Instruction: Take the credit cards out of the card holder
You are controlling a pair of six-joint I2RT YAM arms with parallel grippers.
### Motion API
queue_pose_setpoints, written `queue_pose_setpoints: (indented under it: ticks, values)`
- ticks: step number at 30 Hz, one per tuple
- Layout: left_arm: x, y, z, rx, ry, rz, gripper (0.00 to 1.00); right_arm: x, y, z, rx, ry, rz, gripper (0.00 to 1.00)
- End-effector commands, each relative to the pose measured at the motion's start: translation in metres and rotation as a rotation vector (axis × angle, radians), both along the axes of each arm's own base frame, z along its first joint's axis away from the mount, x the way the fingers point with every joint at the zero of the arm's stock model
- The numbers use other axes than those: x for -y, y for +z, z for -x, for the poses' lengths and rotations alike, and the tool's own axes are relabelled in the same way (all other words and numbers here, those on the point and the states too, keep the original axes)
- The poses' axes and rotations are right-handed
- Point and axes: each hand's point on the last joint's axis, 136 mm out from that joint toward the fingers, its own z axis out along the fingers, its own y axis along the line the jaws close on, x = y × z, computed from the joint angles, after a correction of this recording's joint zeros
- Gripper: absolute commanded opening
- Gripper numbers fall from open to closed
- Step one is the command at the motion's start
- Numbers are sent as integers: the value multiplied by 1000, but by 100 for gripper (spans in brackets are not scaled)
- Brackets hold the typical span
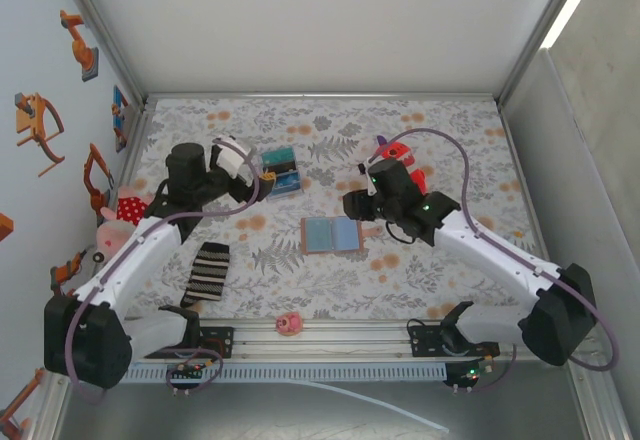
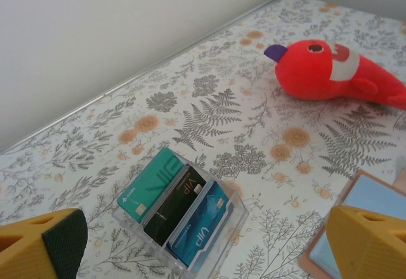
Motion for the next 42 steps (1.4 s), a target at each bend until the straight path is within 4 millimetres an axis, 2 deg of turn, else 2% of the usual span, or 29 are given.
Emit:
queue_pose_setpoints:
  ticks: [1, 8, 19, 28, 30, 42]
  values:
    - [-16, 11, 0, -14, 153, 109, 97, -5, -8, 4, -29, -20, 34, 52]
    - [-68, -14, 6, -109, 502, 215, 97, -32, -40, 15, -104, 19, 83, 51]
    - [-126, -47, 16, -228, 880, 253, 97, -81, -96, 39, -232, 114, 217, 48]
    - [-134, -57, 10, -265, 940, 300, 97, -92, -112, 32, -250, 119, 242, 56]
    - [-135, -57, 9, -268, 946, 305, 97, -94, -114, 31, -256, 119, 246, 65]
    - [-145, -58, 14, -265, 985, 331, 97, -98, -138, 27, -302, 138, 295, 65]
